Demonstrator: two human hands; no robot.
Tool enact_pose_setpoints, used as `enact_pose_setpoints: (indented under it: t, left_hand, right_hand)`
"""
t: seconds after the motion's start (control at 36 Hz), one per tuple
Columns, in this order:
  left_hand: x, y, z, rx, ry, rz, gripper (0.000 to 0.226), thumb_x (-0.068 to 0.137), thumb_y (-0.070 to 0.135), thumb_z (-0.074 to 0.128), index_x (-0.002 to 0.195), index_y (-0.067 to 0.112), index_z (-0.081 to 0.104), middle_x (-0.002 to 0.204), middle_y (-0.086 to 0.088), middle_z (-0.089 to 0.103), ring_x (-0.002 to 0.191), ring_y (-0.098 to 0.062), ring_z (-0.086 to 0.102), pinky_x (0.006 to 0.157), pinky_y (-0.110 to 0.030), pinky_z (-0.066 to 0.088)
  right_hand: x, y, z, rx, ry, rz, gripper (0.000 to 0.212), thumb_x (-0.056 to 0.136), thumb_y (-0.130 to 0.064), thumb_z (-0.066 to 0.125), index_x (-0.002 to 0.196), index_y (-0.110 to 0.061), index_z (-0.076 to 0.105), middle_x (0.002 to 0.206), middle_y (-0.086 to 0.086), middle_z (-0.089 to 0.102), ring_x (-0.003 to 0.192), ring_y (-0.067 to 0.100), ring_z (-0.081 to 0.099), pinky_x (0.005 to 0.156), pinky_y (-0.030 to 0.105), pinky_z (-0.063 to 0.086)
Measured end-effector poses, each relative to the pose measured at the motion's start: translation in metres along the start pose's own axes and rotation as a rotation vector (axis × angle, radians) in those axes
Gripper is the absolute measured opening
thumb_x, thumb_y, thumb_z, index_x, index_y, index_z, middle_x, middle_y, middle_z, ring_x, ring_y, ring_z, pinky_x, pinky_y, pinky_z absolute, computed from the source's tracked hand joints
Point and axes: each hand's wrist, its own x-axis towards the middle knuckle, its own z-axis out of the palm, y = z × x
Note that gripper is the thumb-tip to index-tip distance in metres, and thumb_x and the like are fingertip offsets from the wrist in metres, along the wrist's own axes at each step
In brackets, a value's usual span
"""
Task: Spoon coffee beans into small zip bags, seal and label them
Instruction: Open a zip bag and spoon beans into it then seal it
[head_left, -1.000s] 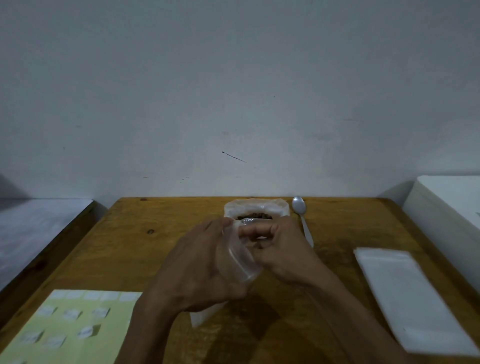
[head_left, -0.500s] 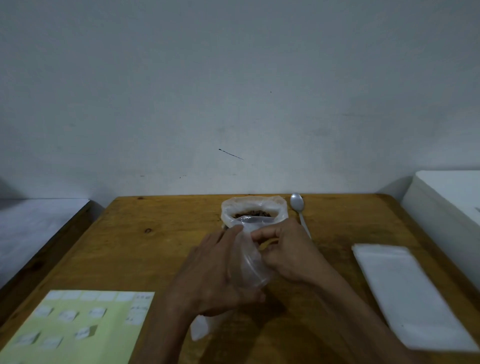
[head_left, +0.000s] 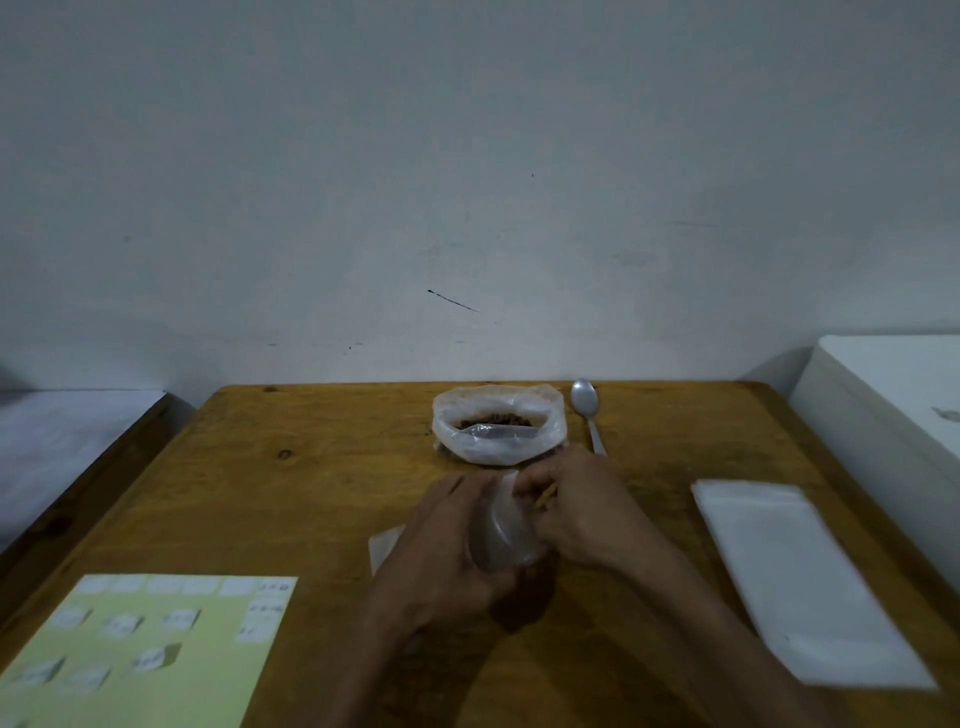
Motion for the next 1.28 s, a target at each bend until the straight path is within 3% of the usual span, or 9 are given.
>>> enact_pose_setpoints:
  t: [0.19, 0.31, 0.39, 0.5, 0.64, 0.78, 0.92, 1.14, 1.28]
  left_hand:
    - [0.001, -0.003, -0.006, 0.021, 0.012, 0.004, 0.087, 0.058, 0.064, 0.078, 0.132, 0.046, 0.034, 0.125, 0.027, 0.037, 0.117, 0.003, 0.036, 0.087, -0.01, 0.034]
    - [0.002, -0.006, -0.011, -0.019, 0.086, -0.04, 0.086, 0.057, 0.063, 0.08, 0.132, 0.037, 0.047, 0.126, 0.023, 0.048, 0.117, -0.001, 0.045, 0.092, -0.022, 0.045]
    - [0.002, -0.008, -0.02, -0.045, 0.117, -0.087, 0.084, 0.058, 0.053, 0.087, 0.131, 0.035, 0.05, 0.126, 0.018, 0.054, 0.116, -0.006, 0.05, 0.094, -0.032, 0.05]
    - [0.003, -0.015, -0.032, -0.085, 0.189, -0.134, 0.084, 0.058, 0.043, 0.091, 0.132, 0.029, 0.053, 0.125, 0.012, 0.058, 0.114, -0.01, 0.054, 0.092, -0.038, 0.054]
    - [0.009, -0.02, -0.039, -0.094, 0.218, -0.145, 0.084, 0.059, 0.039, 0.091, 0.132, 0.03, 0.05, 0.113, 0.026, 0.05, 0.108, -0.006, 0.051, 0.08, -0.022, 0.048]
    - [0.011, -0.023, -0.041, -0.065, 0.188, -0.177, 0.098, 0.059, 0.047, 0.089, 0.144, 0.027, 0.043, 0.141, 0.008, 0.048, 0.125, -0.015, 0.046, 0.099, -0.046, 0.05]
    - [0.008, -0.025, -0.042, -0.044, 0.186, -0.15, 0.101, 0.061, 0.051, 0.086, 0.146, 0.027, 0.039, 0.144, 0.008, 0.045, 0.126, -0.013, 0.043, 0.101, -0.044, 0.047]
    - [0.008, -0.023, -0.047, -0.026, 0.195, -0.125, 0.105, 0.055, 0.056, 0.087, 0.145, 0.027, 0.04, 0.14, 0.011, 0.046, 0.123, -0.011, 0.044, 0.1, -0.041, 0.047]
    - [0.016, -0.018, -0.05, -0.019, 0.201, -0.079, 0.106, 0.052, 0.061, 0.086, 0.143, 0.03, 0.04, 0.13, 0.019, 0.042, 0.114, -0.005, 0.043, 0.094, -0.033, 0.047]
  right_hand:
    - [0.0, -0.004, 0.002, 0.008, -0.012, 0.009, 0.022, 0.089, -0.01, 0.068, 0.108, -0.019, 0.077, 0.111, -0.006, 0.073, 0.091, 0.001, 0.06, 0.077, 0.016, 0.052]
    - [0.002, 0.001, 0.001, 0.068, 0.022, 0.044, 0.021, 0.089, -0.011, 0.068, 0.1, -0.025, 0.078, 0.1, -0.013, 0.073, 0.09, 0.0, 0.066, 0.074, 0.018, 0.056]
    - [0.009, 0.013, -0.011, 0.064, 0.172, 0.159, 0.013, 0.091, -0.016, 0.066, 0.096, -0.025, 0.074, 0.09, -0.016, 0.067, 0.078, -0.002, 0.06, 0.06, 0.01, 0.043]
    - [0.024, 0.039, -0.026, -0.094, 0.384, 0.322, 0.006, 0.092, -0.026, 0.064, 0.096, -0.024, 0.067, 0.093, -0.004, 0.068, 0.081, 0.013, 0.06, 0.067, 0.029, 0.05]
    - [0.039, 0.065, -0.022, -0.251, 0.237, 0.493, 0.034, 0.091, -0.05, 0.061, 0.091, -0.016, 0.065, 0.086, 0.0, 0.064, 0.081, 0.02, 0.063, 0.07, 0.037, 0.055]
    - [0.044, 0.071, -0.009, -0.232, 0.268, 0.502, 0.028, 0.089, -0.046, 0.066, 0.094, -0.018, 0.067, 0.089, 0.002, 0.066, 0.083, 0.022, 0.064, 0.06, 0.03, 0.045]
    - [0.049, 0.071, -0.009, -0.237, 0.238, 0.548, 0.021, 0.091, -0.035, 0.057, 0.082, -0.018, 0.065, 0.082, 0.004, 0.066, 0.077, 0.024, 0.064, 0.064, 0.033, 0.053]
    - [0.035, 0.067, -0.046, 0.059, 0.719, 0.438, 0.016, 0.094, -0.02, 0.06, 0.086, -0.008, 0.066, 0.08, 0.006, 0.063, 0.083, 0.029, 0.061, 0.069, 0.029, 0.036]
    - [0.026, 0.039, -0.068, 0.299, 0.891, 0.196, 0.016, 0.095, -0.026, 0.06, 0.089, -0.018, 0.072, 0.073, -0.004, 0.074, 0.067, 0.009, 0.071, 0.075, 0.038, 0.059]
